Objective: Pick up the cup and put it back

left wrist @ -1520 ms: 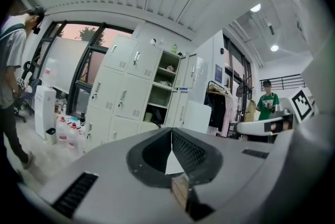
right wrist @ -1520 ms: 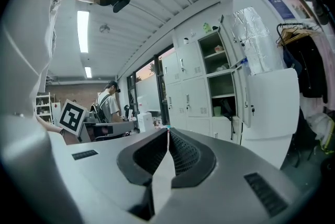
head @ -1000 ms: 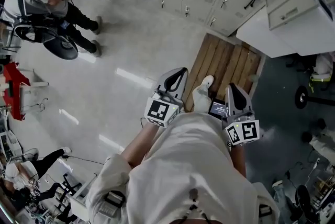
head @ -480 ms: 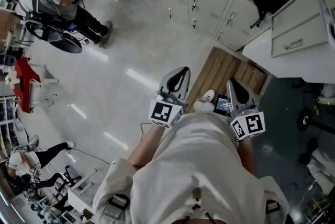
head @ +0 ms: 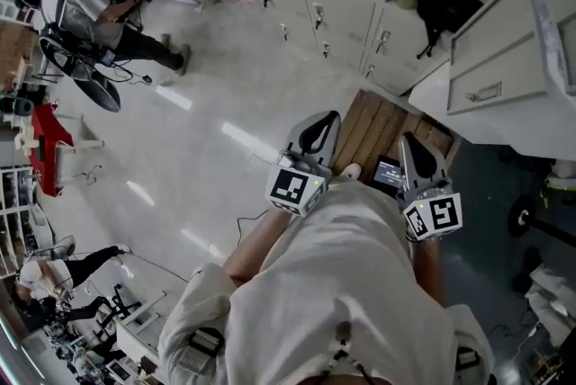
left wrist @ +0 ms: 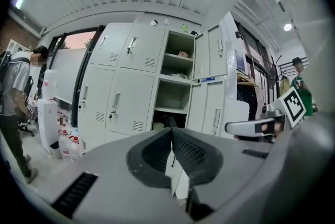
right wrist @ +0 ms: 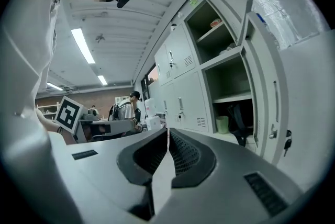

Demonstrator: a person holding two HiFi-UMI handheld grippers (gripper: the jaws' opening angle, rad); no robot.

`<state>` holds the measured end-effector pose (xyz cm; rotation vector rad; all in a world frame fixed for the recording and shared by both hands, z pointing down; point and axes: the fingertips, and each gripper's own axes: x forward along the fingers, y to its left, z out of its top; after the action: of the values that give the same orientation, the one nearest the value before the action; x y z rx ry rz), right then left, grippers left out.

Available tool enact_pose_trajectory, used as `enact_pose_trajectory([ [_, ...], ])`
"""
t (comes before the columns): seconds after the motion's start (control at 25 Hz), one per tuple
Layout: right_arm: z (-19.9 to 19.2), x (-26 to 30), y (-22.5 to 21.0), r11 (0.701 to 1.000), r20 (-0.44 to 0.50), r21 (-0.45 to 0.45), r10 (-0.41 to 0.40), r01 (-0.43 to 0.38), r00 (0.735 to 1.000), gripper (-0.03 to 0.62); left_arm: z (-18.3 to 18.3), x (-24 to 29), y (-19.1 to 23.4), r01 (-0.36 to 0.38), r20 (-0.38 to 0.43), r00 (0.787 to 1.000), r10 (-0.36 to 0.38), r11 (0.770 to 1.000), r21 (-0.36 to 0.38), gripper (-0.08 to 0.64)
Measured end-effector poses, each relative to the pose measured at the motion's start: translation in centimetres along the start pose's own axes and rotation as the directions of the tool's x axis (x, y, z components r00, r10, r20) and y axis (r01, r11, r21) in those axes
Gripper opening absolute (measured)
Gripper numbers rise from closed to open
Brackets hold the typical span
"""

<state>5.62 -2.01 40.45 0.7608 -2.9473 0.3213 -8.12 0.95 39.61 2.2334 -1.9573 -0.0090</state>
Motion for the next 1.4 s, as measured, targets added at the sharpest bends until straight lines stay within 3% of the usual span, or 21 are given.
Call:
enact_pose_trajectory([
  [0.28,-0.4,-2.2,-4.2,0.991,0.011,0.049,-0.123,0.123,0.992,0.028,0.0,4.9,-2.3,0.092,-0.023,0.996,-0.091,0.996,0.022,0.009],
  [0.52,0.0,-3.5,-6.5,0.965,-0.006,-0.008,-0.262,0.262,0.965,0.028,-1.9,10.6,-2.7,0.181,-0.081,0.98,-0.18,0.983,0.011,0.009],
  [0.76,1.0,-1.8,-10.7,0.938,-0.048,-0.037,-0.345,0.344,0.937,0.028,-0.3,20.2,-2.8,0.257,-0.045,0.966,-0.256,0.966,0.027,0.009],
  [0.92,2.6,1.1,-12.8,0.935,-0.062,-0.06,-0.353,0.349,0.934,0.028,-0.1,25.5,-1.7,0.24,-0.035,0.97,-0.239,0.97,0.027,0.009],
  [1.16,3.8,5.8,-14.7,0.923,-0.07,-0.055,-0.384,0.381,0.921,0.028,-3.0,30.8,2.1,0.222,-0.103,0.971,-0.217,0.974,0.043,0.016],
  [1.24,3.9,7.3,-15.5,0.919,-0.084,-0.059,-0.394,0.39,0.915,0.028,-3.8,32.8,3.1,0.231,-0.127,0.966,-0.225,0.973,0.033,0.131],
  [1.4,4.1,9.2,-16.7,0.902,-0.085,-0.047,-0.432,0.429,0.898,0.028,-6.3,36.3,4.6,0.236,-0.19,0.955,-0.226,0.971,0.034,0.229],
])
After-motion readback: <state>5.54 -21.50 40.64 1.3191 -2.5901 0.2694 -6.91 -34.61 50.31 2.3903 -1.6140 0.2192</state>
